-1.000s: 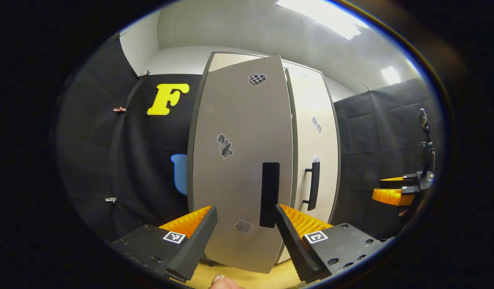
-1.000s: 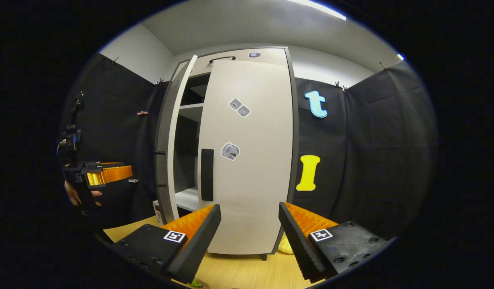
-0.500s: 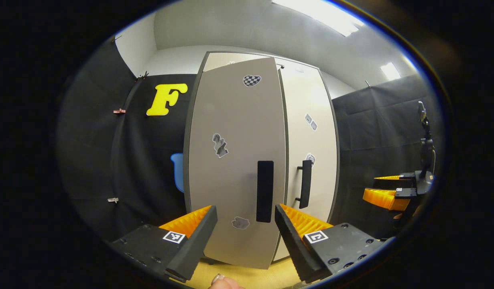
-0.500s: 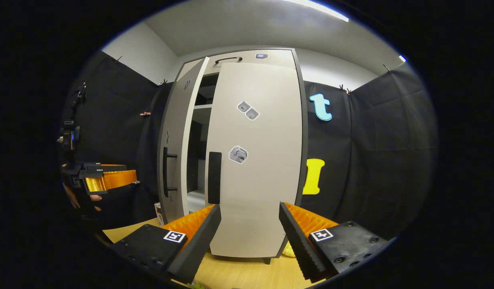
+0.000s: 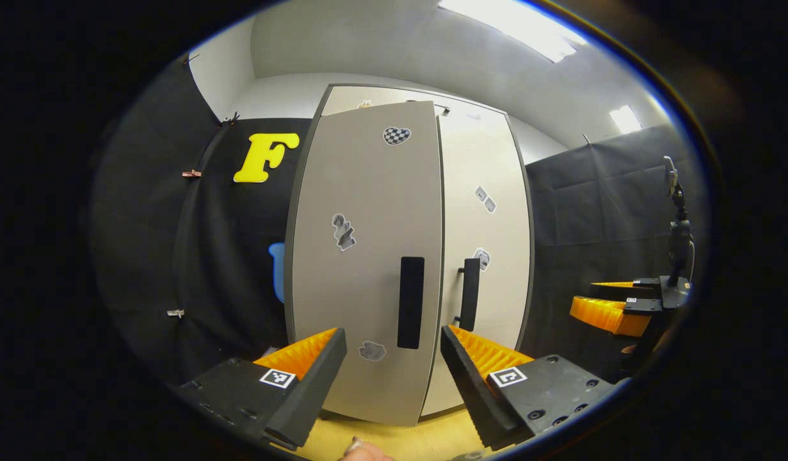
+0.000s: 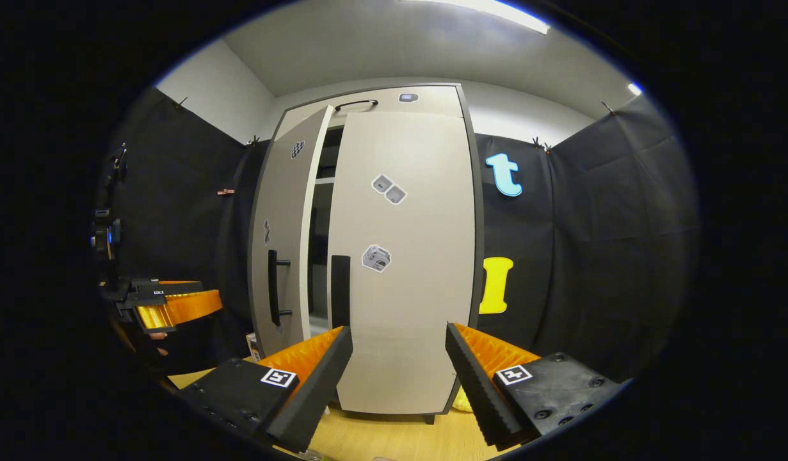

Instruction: Grasp the bottle in the cabinet with the left hand and place it on the coaster, then close the right door with the right hand and the left door with the left hand.

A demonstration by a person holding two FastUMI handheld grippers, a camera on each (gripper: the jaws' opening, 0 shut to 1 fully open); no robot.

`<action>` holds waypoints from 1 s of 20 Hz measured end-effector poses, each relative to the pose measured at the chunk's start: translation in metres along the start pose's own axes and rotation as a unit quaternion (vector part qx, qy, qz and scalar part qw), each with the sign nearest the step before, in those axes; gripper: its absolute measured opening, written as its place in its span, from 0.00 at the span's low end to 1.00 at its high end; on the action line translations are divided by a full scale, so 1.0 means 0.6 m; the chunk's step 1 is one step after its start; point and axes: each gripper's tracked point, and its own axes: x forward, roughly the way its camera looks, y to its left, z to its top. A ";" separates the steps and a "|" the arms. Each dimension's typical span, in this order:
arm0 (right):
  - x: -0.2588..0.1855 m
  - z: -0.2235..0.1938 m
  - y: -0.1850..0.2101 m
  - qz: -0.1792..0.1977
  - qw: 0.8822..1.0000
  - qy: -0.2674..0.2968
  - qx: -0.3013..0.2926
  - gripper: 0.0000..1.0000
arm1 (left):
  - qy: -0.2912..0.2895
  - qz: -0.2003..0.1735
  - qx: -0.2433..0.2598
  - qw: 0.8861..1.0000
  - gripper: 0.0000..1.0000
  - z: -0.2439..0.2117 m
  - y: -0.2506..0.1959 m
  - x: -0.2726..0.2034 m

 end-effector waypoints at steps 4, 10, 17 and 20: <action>0.000 0.005 -0.004 -0.006 1.000 -0.001 -0.003 0.97 | 0.014 -0.001 0.003 1.000 0.94 -0.010 -0.002 0.004; 0.001 0.005 -0.003 -0.008 1.000 -0.002 -0.016 0.97 | 0.034 0.006 -0.008 0.999 0.94 -0.027 0.002 0.011; 0.000 0.006 -0.003 -0.010 1.000 0.000 -0.015 0.97 | 0.026 0.006 0.000 1.000 0.95 -0.018 0.000 0.008; 0.001 0.006 -0.001 -0.006 1.000 -0.001 -0.018 0.97 | 0.025 0.007 0.004 1.000 0.95 -0.015 0.000 0.009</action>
